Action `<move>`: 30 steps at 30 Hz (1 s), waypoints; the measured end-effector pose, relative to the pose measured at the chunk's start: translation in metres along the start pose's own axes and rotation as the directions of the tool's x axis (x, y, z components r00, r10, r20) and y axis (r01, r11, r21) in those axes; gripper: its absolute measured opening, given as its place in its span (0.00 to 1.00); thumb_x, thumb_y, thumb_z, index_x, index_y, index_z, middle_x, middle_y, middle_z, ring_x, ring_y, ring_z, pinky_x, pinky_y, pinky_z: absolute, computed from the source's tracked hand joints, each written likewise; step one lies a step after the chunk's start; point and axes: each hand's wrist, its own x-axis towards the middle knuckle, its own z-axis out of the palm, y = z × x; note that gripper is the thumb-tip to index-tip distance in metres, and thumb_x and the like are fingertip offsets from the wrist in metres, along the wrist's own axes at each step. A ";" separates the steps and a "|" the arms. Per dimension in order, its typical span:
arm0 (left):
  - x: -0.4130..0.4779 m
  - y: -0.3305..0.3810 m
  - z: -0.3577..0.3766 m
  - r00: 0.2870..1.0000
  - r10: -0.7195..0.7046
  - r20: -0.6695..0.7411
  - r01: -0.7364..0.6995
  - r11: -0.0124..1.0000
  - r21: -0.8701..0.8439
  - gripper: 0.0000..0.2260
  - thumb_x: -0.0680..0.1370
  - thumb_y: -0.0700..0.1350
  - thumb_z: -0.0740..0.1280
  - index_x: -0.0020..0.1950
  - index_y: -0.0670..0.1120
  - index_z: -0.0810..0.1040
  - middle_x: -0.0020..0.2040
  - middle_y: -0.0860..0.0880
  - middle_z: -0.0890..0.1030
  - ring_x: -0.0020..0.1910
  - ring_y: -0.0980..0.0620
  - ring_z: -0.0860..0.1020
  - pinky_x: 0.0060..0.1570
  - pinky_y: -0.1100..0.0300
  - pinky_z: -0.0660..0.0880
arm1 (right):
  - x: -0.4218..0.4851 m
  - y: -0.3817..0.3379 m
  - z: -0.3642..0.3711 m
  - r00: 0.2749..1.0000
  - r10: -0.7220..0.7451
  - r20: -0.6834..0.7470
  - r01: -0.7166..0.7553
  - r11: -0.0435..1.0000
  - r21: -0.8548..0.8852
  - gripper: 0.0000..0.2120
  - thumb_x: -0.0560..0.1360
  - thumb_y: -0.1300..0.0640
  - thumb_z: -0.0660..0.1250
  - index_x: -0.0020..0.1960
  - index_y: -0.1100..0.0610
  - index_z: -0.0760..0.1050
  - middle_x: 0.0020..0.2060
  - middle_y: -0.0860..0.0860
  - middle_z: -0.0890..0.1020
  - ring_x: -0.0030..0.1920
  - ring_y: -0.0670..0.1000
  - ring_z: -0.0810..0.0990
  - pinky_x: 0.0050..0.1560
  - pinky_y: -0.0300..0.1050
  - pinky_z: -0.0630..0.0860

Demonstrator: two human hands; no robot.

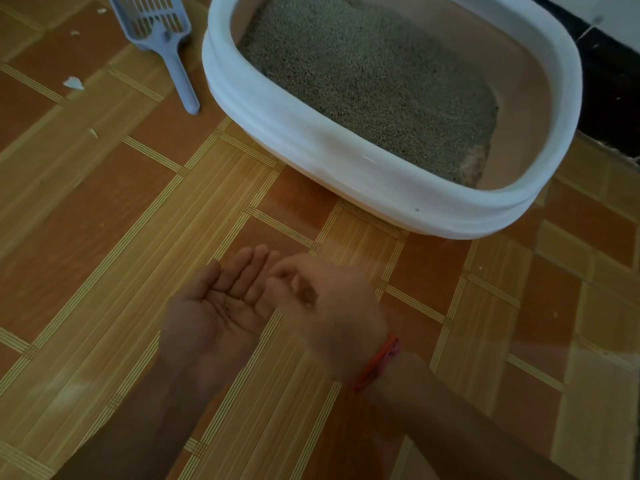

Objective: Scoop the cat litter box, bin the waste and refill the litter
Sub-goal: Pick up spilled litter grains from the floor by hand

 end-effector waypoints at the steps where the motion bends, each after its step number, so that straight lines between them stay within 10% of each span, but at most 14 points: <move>1: 0.003 -0.001 -0.002 1.000 -0.002 0.008 0.003 0.997 -0.072 0.17 0.78 0.46 0.61 0.44 0.38 0.86 0.53 0.43 0.85 0.53 0.46 0.84 0.46 0.51 0.82 | 0.001 0.010 -0.004 0.998 0.067 -0.017 -0.067 0.998 0.007 0.04 0.76 0.52 0.68 0.47 0.50 0.80 0.27 0.36 0.70 0.29 0.39 0.70 0.32 0.32 0.67; 9: 0.002 0.005 0.002 1.000 -0.021 0.001 0.020 0.994 -0.111 0.23 0.83 0.47 0.56 0.42 0.38 0.86 0.53 0.43 0.85 0.53 0.45 0.84 0.49 0.50 0.82 | 0.024 0.081 -0.029 0.913 0.395 -0.099 -0.405 0.907 -0.114 0.03 0.75 0.50 0.68 0.45 0.47 0.80 0.27 0.40 0.73 0.32 0.40 0.73 0.39 0.40 0.73; 30: 0.003 0.007 -0.002 0.999 -0.033 0.000 0.033 0.993 -0.117 0.19 0.78 0.46 0.59 0.41 0.38 0.86 0.53 0.43 0.85 0.53 0.45 0.84 0.46 0.50 0.83 | 0.028 0.077 -0.016 0.942 0.335 0.027 -0.307 0.891 -0.334 0.07 0.80 0.50 0.60 0.51 0.49 0.76 0.34 0.45 0.79 0.37 0.49 0.78 0.40 0.50 0.78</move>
